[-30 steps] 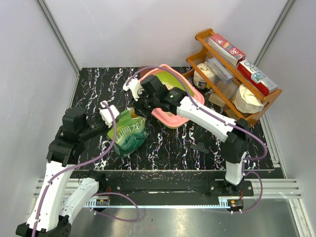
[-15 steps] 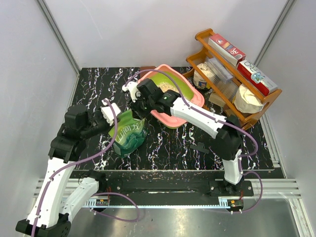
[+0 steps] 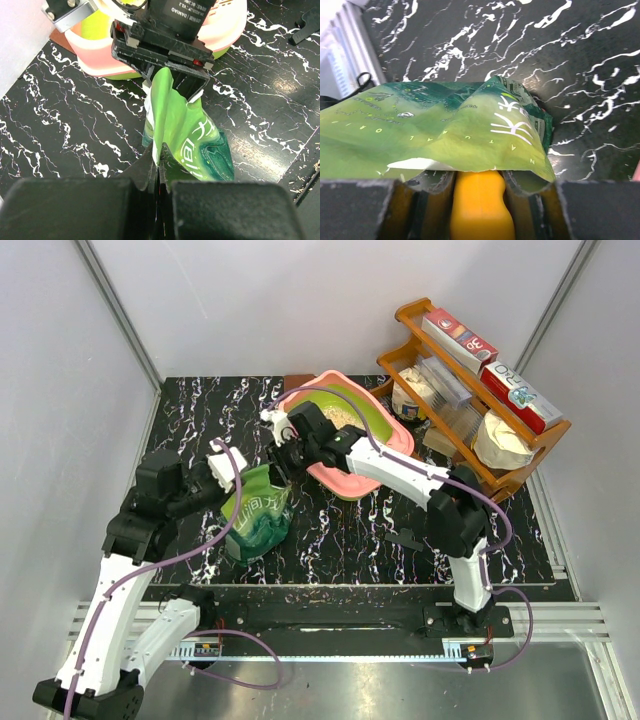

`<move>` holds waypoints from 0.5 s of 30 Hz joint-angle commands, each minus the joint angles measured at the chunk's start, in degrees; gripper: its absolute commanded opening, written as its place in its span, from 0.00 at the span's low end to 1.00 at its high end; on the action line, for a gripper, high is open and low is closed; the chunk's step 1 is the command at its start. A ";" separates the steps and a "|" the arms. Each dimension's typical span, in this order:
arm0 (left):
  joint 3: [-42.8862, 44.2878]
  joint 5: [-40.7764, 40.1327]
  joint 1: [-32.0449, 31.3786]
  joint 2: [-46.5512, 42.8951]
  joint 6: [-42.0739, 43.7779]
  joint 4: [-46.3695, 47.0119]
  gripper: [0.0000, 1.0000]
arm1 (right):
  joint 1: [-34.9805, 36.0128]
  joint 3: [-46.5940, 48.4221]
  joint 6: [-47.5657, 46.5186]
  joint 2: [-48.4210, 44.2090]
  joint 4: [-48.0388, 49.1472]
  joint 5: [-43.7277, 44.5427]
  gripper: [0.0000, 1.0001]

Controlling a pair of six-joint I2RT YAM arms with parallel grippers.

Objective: Fill the litter box with clean litter

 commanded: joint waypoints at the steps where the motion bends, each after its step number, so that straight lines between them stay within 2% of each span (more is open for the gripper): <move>1: 0.93 0.62 0.05 -1.28 0.89 6.93 0.02 | -3.94 -0.58 8.48 3.96 -4.37 -12.62 0.00; 3: 1.11 0.09 -0.04 -1.19 1.33 6.49 0.02 | -6.05 0.99 11.21 4.66 -2.26 -18.42 0.00; 5: 1.81 -0.70 -0.04 -0.75 2.73 4.75 0.02 | -8.07 1.35 18.76 6.06 2.81 -26.21 0.00; 7: 3.03 -1.23 0.05 -0.23 4.57 2.20 0.02 | -8.78 0.65 25.95 6.94 8.34 -29.15 0.00; 15: 6.99 -4.30 -0.04 1.53 11.52 -4.49 0.02 | -11.67 -0.31 31.87 7.12 12.42 -36.63 0.00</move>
